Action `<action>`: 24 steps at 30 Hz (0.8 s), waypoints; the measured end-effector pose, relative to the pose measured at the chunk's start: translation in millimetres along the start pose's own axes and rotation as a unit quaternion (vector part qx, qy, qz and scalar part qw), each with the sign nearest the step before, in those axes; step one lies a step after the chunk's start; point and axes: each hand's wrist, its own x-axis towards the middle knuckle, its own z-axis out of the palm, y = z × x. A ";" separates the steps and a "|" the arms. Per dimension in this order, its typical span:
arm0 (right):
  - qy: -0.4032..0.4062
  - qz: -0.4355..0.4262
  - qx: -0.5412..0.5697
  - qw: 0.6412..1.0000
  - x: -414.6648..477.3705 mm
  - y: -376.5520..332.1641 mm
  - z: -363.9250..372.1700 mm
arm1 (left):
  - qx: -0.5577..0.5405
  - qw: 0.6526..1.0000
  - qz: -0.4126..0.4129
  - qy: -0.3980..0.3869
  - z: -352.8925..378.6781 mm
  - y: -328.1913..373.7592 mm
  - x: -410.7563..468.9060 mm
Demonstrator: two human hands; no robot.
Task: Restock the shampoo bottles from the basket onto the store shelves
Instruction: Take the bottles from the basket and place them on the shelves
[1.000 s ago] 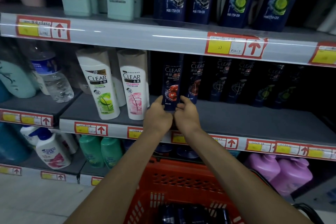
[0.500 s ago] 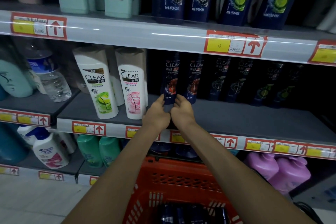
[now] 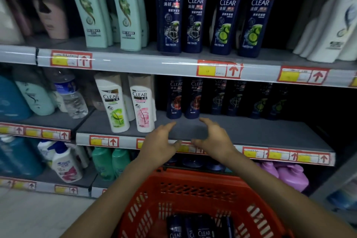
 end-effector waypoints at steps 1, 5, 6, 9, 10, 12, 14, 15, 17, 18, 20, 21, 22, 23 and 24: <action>-0.008 -0.009 -0.024 1.000 -10.3 3.3 -5.5 | 0.038 0.999 0.010 -0.006 -3.5 5.8 -11.5; -0.073 -0.024 -0.072 0.995 -53.7 24.0 -19.1 | 0.138 0.989 0.018 -0.047 -7.0 14.1 -52.3; -0.089 -0.027 -0.082 0.992 -65.1 31.7 -19.9 | 0.153 0.986 0.017 -0.056 -4.8 14.2 -62.4; -0.131 -0.037 -0.075 0.988 -105.3 57.1 -14.0 | 0.181 0.978 0.000 -0.101 12.0 10.9 -91.3; -0.151 -0.039 -0.074 0.985 -120.2 67.5 -9.4 | 0.191 0.975 -0.005 -0.118 21.1 7.8 -101.1; -0.203 -0.046 -0.099 0.973 -142.6 87.5 1.4 | 0.215 0.966 -0.001 -0.140 34.0 0.4 -116.3; -0.278 -0.027 -0.149 0.949 -159.9 114.6 17.8 | 0.235 0.957 0.011 -0.169 49.7 -10.0 -131.6; -0.315 -0.017 -0.179 0.932 -166.7 127.1 25.6 | 0.244 0.951 0.013 -0.190 57.9 -17.1 -139.0; -0.390 0.018 -0.219 0.894 -177.3 147.2 38.1 | 0.268 0.935 0.020 -0.233 75.3 -33.1 -153.1; -0.416 0.037 -0.226 0.880 -181.2 154.6 41.8 | 0.284 0.924 0.028 -0.253 84.7 -41.4 -158.7; -0.442 0.040 -0.244 0.862 -188.1 166.4 45.9 | 0.319 0.896 0.038 -0.307 99.9 -53.7 -165.4; -0.443 0.026 -0.256 0.859 -191.1 172.2 48.1 | 0.332 0.878 0.040 -0.341 106.8 -60.0 -166.6; -0.440 0.016 -0.268 0.857 -193.9 177.1 50.2 | 0.342 0.859 0.041 -0.378 111.8 -65.4 -167.3; -0.433 0.004 -0.281 0.856 -196.6 180.1 51.3 | 0.350 0.839 0.043 -0.414 116.3 -70.6 -167.0; -0.428 -0.006 -0.294 0.855 -198.7 182.6 52.6 | 0.356 0.823 0.045 -0.441 120.5 -76.2 -166.2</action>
